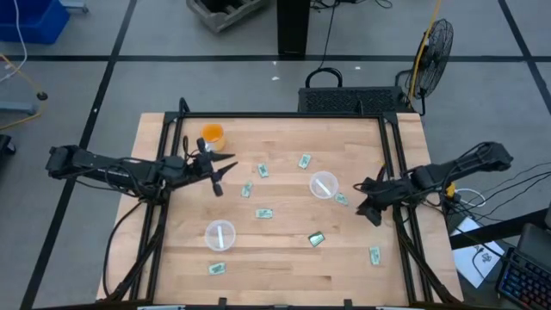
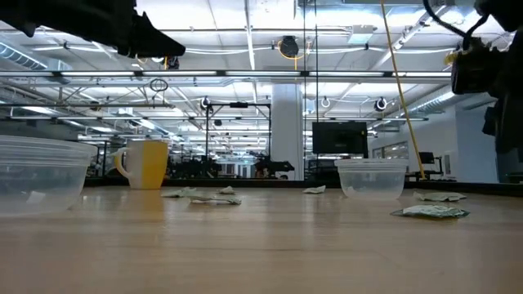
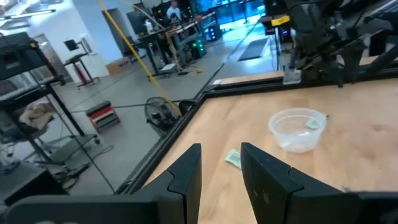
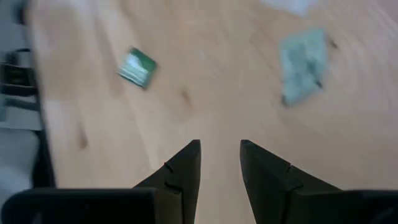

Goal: Pick and place Stevia / Truvia into bins
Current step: Put the stevia packet into the right transparent container

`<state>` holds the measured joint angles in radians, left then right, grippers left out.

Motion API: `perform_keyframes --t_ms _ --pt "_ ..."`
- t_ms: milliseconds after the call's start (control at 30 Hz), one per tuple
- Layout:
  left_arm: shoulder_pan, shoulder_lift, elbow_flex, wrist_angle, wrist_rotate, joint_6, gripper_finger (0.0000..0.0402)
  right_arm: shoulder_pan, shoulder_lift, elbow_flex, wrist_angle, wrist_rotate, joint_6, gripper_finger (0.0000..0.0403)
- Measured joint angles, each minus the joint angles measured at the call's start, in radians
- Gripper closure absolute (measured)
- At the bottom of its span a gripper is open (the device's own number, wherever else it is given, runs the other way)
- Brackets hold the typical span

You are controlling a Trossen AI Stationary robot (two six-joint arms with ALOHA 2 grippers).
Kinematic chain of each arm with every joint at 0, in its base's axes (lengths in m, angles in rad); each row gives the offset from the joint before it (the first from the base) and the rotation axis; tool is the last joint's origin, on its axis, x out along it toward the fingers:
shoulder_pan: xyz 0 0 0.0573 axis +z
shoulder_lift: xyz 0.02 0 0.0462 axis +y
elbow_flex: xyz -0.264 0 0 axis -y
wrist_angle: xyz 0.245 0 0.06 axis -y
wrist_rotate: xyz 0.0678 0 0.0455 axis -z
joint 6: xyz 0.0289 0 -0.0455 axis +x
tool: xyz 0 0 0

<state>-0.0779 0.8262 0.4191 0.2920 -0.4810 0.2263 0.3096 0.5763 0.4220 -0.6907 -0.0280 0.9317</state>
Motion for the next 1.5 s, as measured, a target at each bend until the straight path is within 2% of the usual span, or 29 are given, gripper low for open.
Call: perform_keyframes --t_ms 133,300,467,567,833,1200,1333,1500 --pt "0.0 0.0 0.0 0.009 -0.003 -0.016 0.0284 0.0 0.072 0.063 -0.072 -0.025 0.041 0.0298" --pt "0.0 0.0 0.0 0.04 0.007 -0.03 0.0284 0.023 0.18 0.212 -0.188 -0.052 0.047 0.0298" --pt "-0.003 0.0 0.0 0.052 0.038 -0.063 0.0284 0.119 0.275 0.375 -0.375 0.003 0.134 0.0298" --pt "-0.005 0.0 0.0 0.031 0.039 -0.097 0.0284 0.201 0.323 0.425 -0.387 0.031 0.204 0.0298" --pt "-0.042 0.0 0.0 -0.033 0.039 -0.15 0.0284 0.375 0.425 0.382 -0.138 0.031 0.238 0.0298" --pt "-0.064 0.0 0.0 0.0 0.038 -0.154 0.0284 0.388 0.437 0.122 0.653 0.026 0.088 0.0298" --pt "-0.064 0.0 0.0 0.021 0.038 -0.142 0.0284 0.365 0.435 0.05 0.695 -0.004 0.124 0.0299" --pt "-0.064 0.0 0.0 0.027 0.035 -0.091 0.0284 0.365 0.435 -0.051 0.688 -0.03 0.323 0.0308"
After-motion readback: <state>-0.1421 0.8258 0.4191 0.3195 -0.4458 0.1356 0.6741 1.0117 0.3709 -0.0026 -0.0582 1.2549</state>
